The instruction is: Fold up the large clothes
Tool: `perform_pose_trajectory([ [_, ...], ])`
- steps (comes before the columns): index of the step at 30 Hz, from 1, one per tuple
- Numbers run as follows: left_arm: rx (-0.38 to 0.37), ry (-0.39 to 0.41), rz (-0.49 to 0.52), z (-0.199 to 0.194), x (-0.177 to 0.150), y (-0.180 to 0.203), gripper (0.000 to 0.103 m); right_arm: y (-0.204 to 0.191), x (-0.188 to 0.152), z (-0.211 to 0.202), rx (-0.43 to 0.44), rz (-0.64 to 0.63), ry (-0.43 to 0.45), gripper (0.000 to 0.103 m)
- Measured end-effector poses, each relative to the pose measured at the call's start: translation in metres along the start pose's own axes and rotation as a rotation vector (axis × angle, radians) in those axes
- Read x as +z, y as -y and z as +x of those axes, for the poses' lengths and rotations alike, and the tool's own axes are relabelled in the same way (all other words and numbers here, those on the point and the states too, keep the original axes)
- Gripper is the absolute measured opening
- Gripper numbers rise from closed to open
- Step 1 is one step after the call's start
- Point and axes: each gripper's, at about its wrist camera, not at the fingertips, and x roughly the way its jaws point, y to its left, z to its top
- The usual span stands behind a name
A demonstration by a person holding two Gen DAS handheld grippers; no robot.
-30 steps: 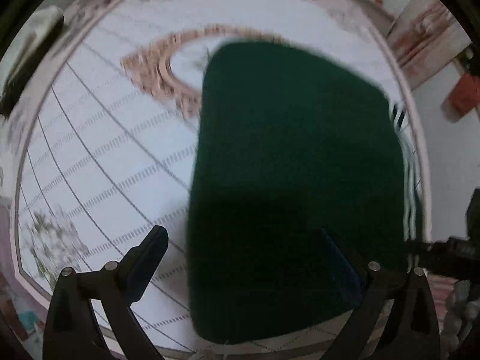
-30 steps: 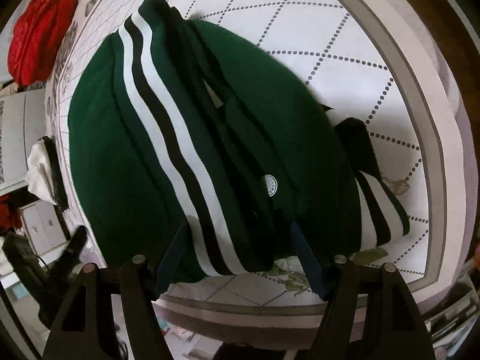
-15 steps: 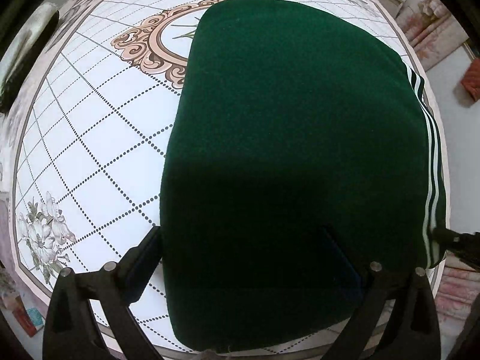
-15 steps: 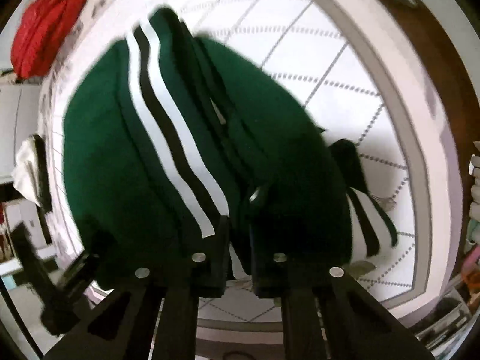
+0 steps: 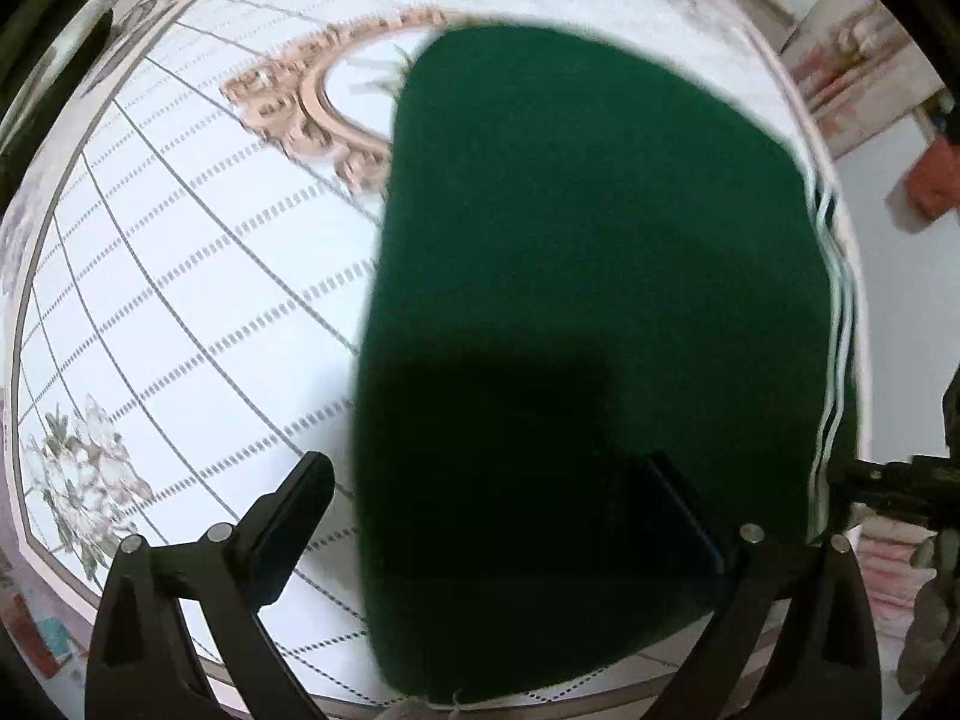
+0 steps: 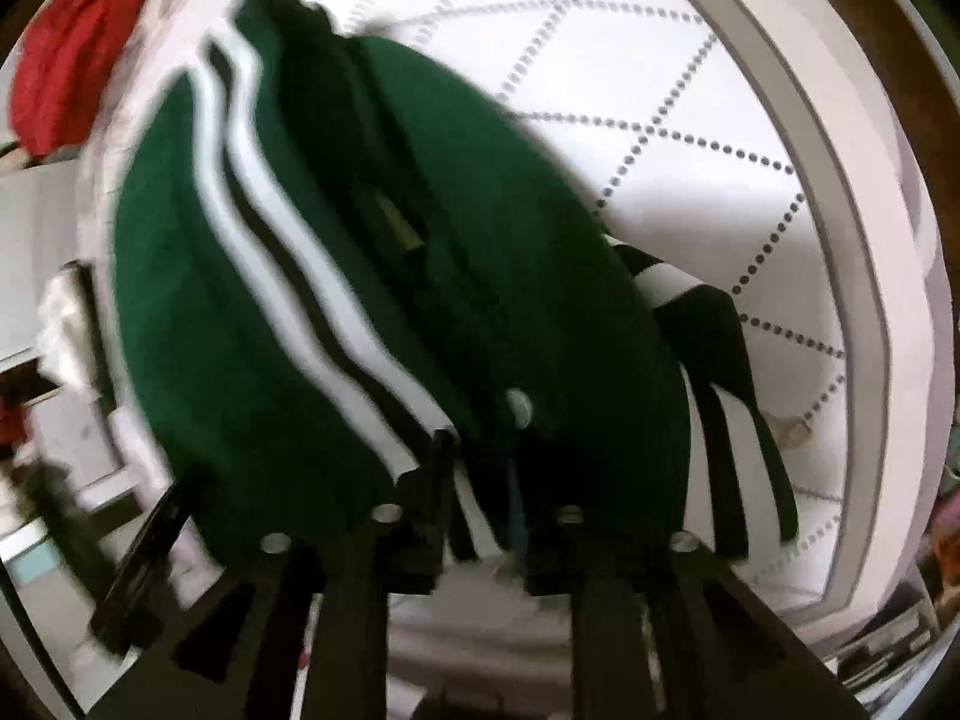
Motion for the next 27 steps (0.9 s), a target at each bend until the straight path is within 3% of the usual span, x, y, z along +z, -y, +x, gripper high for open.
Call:
perform_pose_trajectory([
  [1,-0.022,0.017,-0.009,-0.006,0.004,-0.005,0.103,-0.001,-0.001,-0.014,0.047,-0.013,0.022,0.053],
  [2,-0.061,0.035,-0.027,-0.012,0.01,-0.013,0.103,-0.001,-0.002,-0.027,0.096,-0.029,0.056,0.086],
  [3,-0.088,0.046,-0.046,-0.013,0.015,-0.019,0.103,-0.001,0.0,-0.035,0.131,-0.04,0.078,0.099],
  [4,-0.119,0.054,-0.07,-0.012,0.02,-0.025,0.103,0.001,0.005,-0.041,0.159,-0.047,0.101,0.103],
  [7,-0.177,0.027,-0.104,0.006,0.035,-0.034,0.103,0.015,0.033,-0.035,0.194,-0.05,0.133,0.103],
  [9,-0.199,-0.002,-0.096,0.024,0.044,-0.032,0.102,0.021,0.057,-0.012,0.241,-0.034,0.117,0.103],
  [12,-0.291,-0.021,-0.105,0.042,0.052,-0.029,0.102,0.017,0.084,0.021,0.279,-0.078,0.078,0.103],
  [17,-0.289,0.064,-0.072,0.03,0.057,-0.019,0.102,-0.009,0.098,0.055,0.467,-0.174,-0.094,0.103],
  [20,-0.287,0.102,-0.061,0.023,0.06,-0.02,0.097,-0.031,0.091,0.07,0.456,-0.239,-0.157,0.102],
  [21,-0.284,0.111,-0.051,0.02,0.062,-0.019,0.097,-0.037,0.091,0.071,0.455,-0.241,-0.142,0.097],
  [23,-0.263,0.129,-0.014,0.013,0.068,-0.013,0.097,-0.046,0.09,0.071,0.438,-0.214,-0.117,0.07],
  [25,-0.264,0.148,0.008,0.007,0.076,-0.009,0.097,-0.054,0.088,0.062,0.432,-0.217,-0.091,0.056],
  [27,-0.276,0.165,0.017,-0.002,0.086,-0.008,0.097,-0.071,0.082,0.058,0.426,-0.214,-0.068,0.051],
])
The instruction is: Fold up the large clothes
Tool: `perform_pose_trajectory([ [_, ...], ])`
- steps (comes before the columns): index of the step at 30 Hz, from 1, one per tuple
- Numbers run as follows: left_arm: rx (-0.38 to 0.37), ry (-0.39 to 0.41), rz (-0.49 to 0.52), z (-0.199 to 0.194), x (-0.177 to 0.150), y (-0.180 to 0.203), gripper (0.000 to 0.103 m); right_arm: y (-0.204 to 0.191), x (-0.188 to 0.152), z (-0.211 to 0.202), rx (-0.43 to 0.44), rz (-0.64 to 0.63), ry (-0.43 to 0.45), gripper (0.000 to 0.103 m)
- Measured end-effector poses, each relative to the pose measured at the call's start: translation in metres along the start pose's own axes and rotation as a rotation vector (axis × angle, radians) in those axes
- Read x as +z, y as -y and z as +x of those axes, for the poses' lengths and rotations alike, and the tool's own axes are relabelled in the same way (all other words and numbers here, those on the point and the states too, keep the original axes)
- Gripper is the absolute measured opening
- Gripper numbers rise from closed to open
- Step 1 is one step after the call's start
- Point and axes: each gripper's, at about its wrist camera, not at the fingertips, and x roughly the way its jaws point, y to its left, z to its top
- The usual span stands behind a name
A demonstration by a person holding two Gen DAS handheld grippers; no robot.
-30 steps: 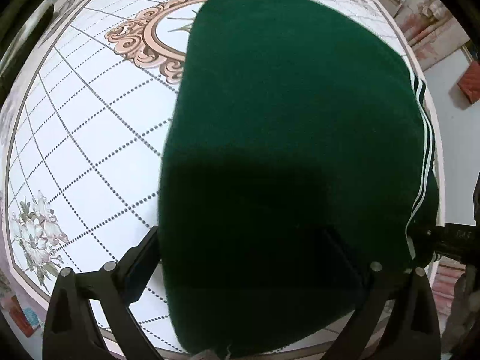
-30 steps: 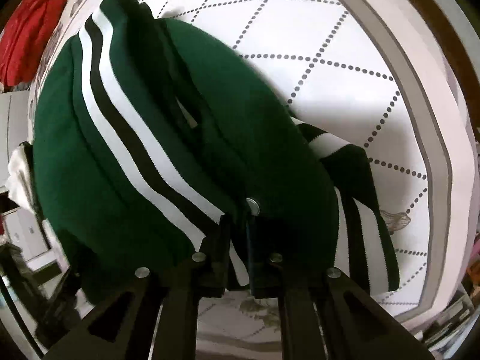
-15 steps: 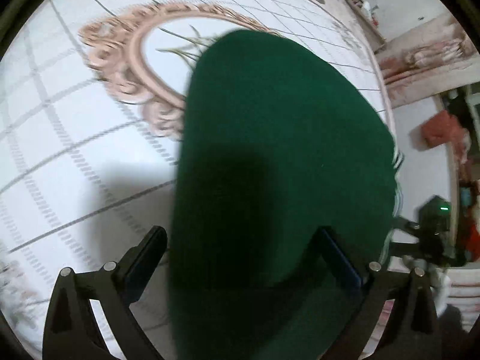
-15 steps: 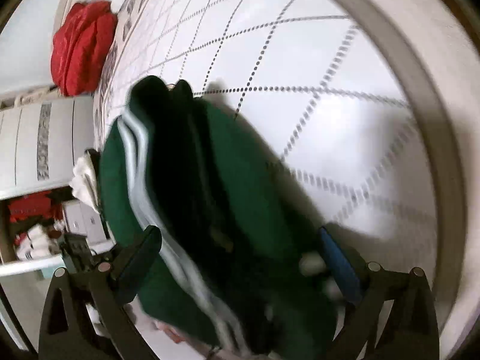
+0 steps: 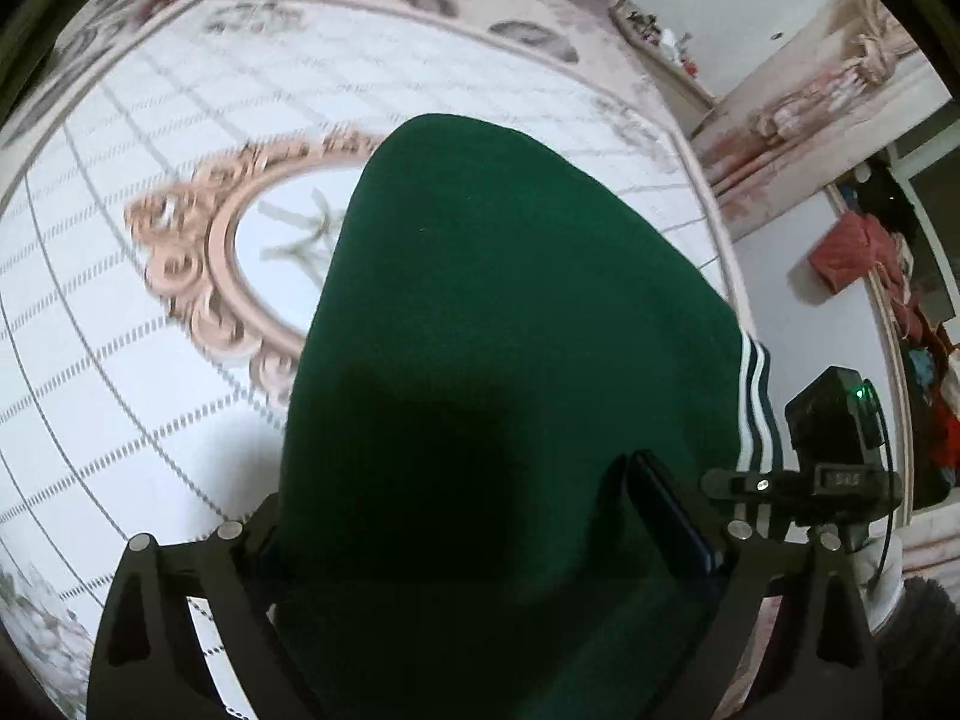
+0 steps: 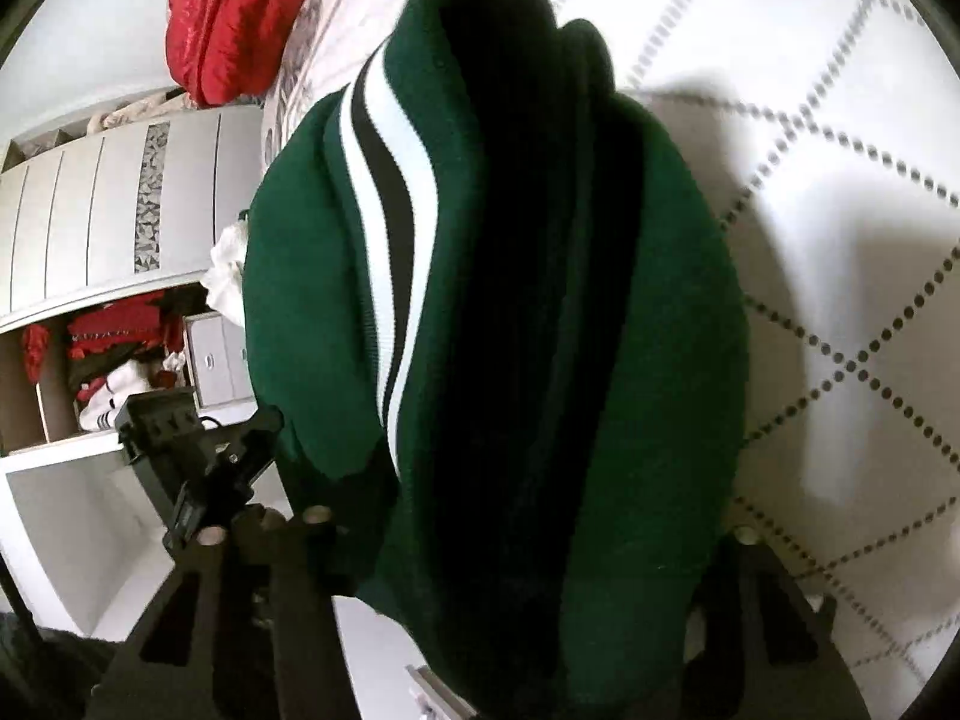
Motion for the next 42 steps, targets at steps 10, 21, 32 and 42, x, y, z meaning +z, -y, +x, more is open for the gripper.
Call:
perform_pose_trajectory([
  [10,0.014,0.048,0.026,-0.01,0.084,0.007,0.094,-0.06,0.057,-0.059,-0.008,-0.035,0.049,0.047],
  [21,-0.008,0.103,-0.009,0.047,0.249,-0.038,0.094,-0.152,0.262,-0.066,-0.061,-0.154,0.065,0.047],
  [32,0.082,-0.01,0.039,0.132,0.326,-0.085,0.094,-0.137,0.434,0.004,-0.145,-0.094,0.005,0.05],
  [42,0.331,0.146,0.189,0.057,0.281,-0.026,0.098,-0.193,0.356,-0.032,-0.779,-0.196,0.229,0.103],
])
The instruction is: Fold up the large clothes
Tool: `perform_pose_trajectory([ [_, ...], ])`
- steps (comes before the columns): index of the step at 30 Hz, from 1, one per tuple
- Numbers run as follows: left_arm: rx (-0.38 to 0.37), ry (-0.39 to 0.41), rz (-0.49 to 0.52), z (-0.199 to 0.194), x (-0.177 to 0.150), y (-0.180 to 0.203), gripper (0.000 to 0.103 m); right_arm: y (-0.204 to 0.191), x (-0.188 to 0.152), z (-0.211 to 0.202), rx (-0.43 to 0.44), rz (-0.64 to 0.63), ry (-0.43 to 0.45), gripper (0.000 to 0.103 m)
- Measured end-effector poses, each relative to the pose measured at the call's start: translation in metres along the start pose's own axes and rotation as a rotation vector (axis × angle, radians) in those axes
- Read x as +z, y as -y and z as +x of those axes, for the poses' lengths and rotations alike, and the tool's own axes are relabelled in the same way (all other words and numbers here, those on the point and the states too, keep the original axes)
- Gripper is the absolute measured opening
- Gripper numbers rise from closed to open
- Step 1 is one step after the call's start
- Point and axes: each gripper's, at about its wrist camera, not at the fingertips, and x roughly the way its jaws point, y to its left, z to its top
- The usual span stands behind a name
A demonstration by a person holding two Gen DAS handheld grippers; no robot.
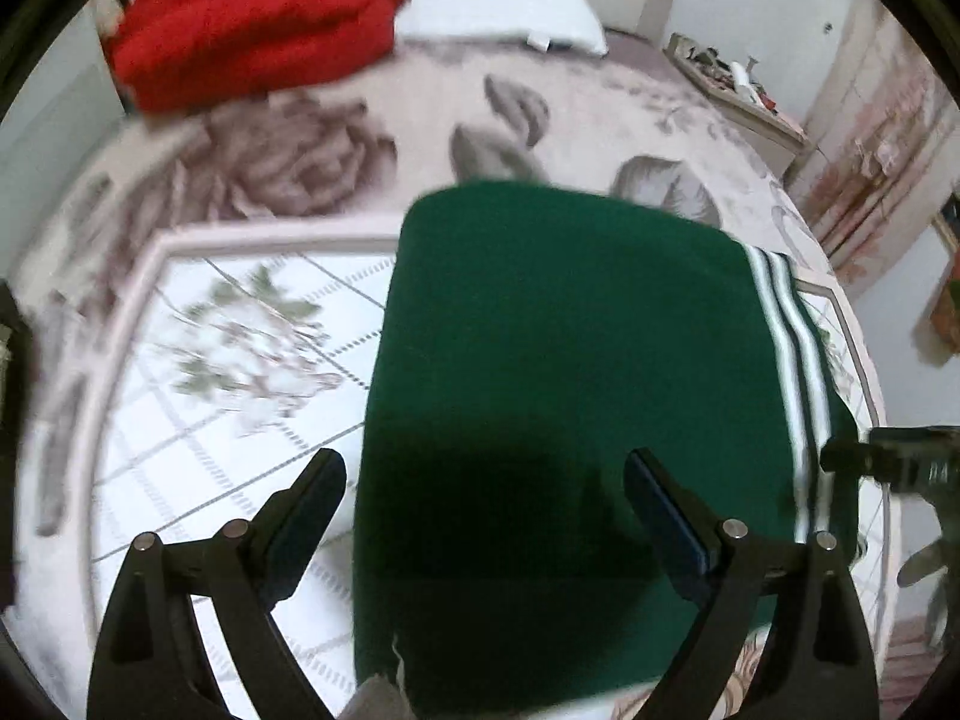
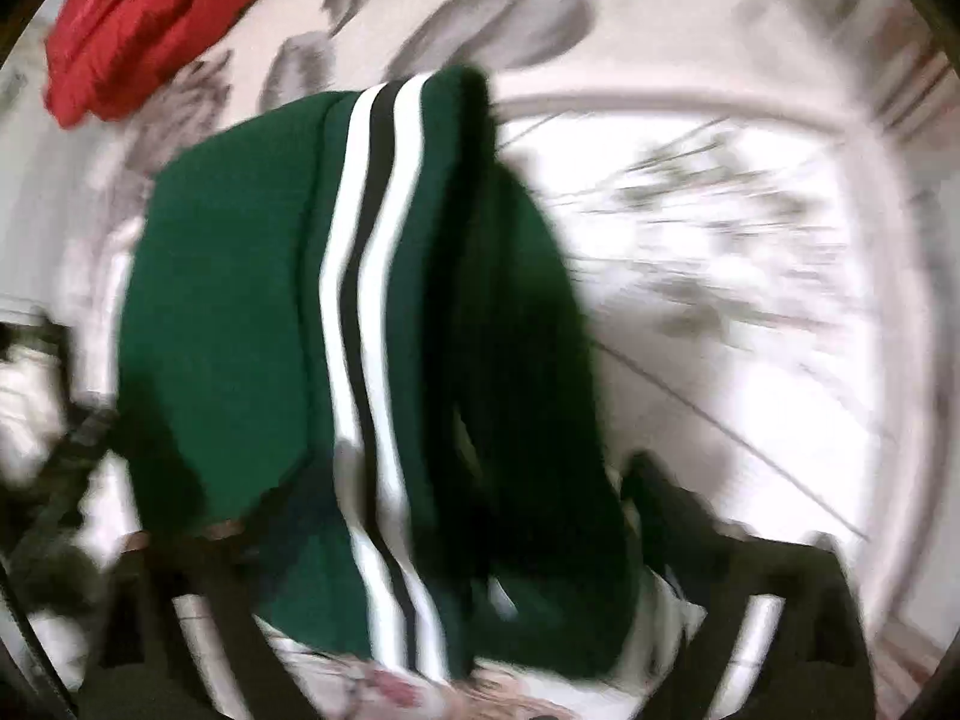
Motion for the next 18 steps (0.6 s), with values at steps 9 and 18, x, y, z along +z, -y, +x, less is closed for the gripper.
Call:
perform_pose_trajectory([
  [9,0.001,0.054,-0.013,-0.128,-0.025,0.038,0.103,-0.032,-0.136,-0.131,-0.207,-0.01,0.201,0.103],
  [18,0.012,0.137,-0.049,-0.303,-0.051,0.068,0.103,-0.049,-0.219,-0.313,-0.253,0.044,0.368,0.103],
])
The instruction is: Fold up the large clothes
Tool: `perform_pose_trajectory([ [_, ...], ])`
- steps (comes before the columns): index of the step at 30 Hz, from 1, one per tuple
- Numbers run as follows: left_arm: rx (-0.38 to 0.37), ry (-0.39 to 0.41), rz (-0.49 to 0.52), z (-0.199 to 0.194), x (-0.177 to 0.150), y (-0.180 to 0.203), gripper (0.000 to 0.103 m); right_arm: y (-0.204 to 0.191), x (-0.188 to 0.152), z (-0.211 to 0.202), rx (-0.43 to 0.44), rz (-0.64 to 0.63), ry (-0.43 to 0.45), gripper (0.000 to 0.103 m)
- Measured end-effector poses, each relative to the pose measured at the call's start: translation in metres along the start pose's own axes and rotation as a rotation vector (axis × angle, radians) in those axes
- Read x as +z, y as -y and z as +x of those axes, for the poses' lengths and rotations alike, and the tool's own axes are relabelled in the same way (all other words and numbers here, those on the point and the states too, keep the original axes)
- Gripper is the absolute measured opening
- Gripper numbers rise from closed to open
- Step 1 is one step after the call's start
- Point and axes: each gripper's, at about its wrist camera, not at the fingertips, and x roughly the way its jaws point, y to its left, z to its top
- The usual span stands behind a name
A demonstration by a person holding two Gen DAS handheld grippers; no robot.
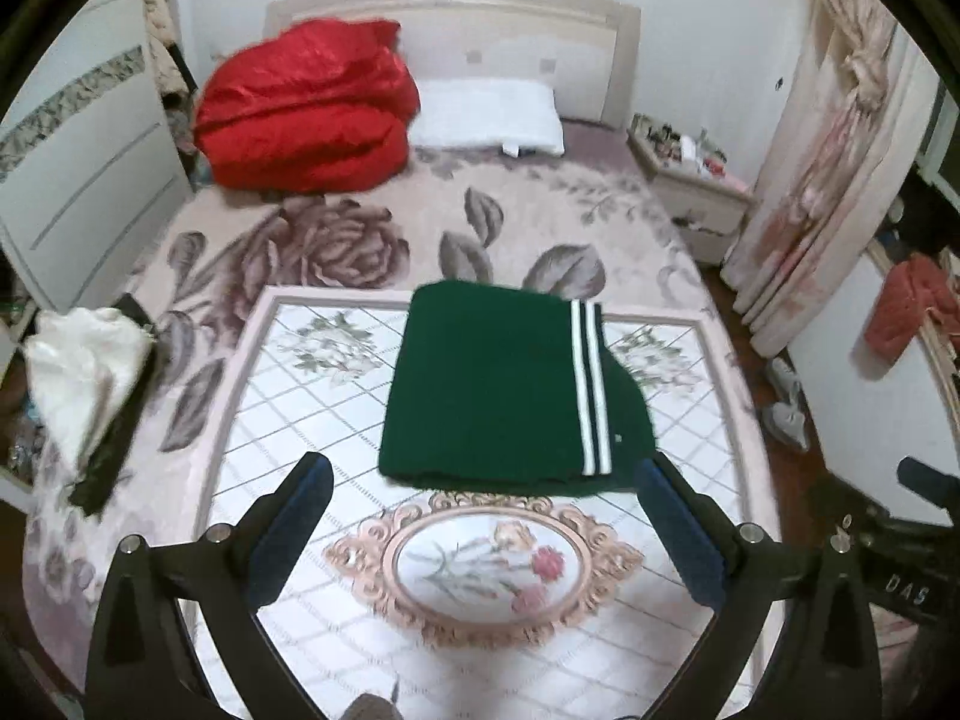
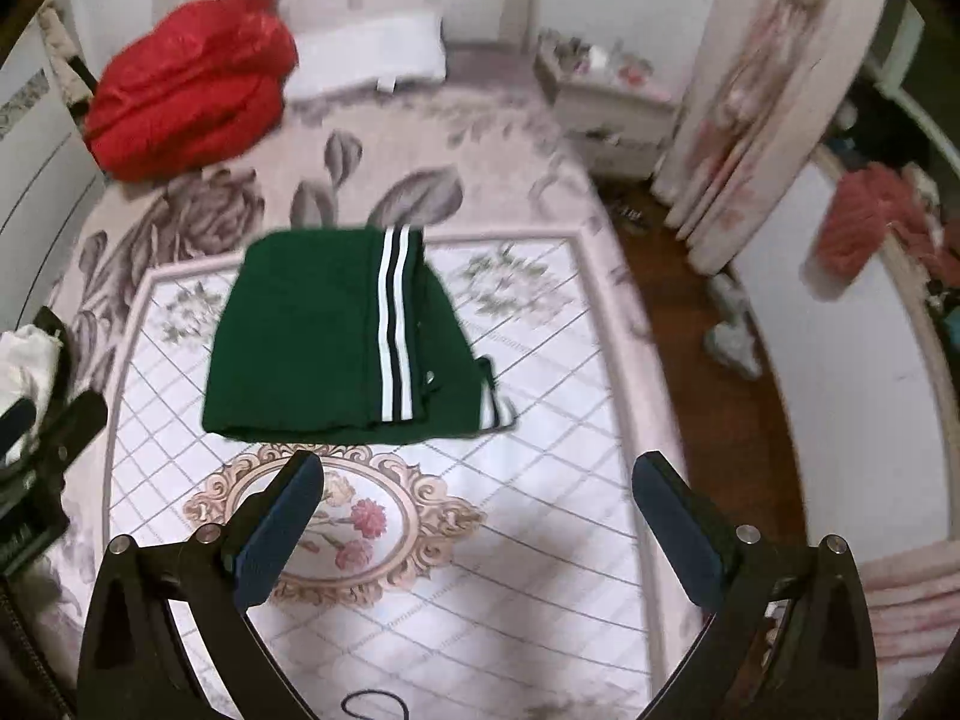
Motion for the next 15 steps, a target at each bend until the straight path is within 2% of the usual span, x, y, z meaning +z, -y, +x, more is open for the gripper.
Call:
perform_pose_trajectory([
  [2,-0.001,0.017,0.001,-0.041,-0.003,0.007,0.103,0.009,-0.004,-0.047,-0.006,-0.008,0.038,0.103],
  [4,0.029,0.04,0.014,-0.081,-0.008,0.014,0.103,0.016,-0.01,-0.092,-0.009,-0.02,0.066,0.103],
  [8,0.033,0.069,0.015,-0.159,-0.018,0.027,0.103,0.028,-0.027,-0.178,0.021,-0.038,0.119,0.103],
  [15,0.062,0.131,0.012,-0.255,-0.039,0.042,0.103,0.051,-0.064,-0.297,0.031,-0.07,0.214,0.103],
])
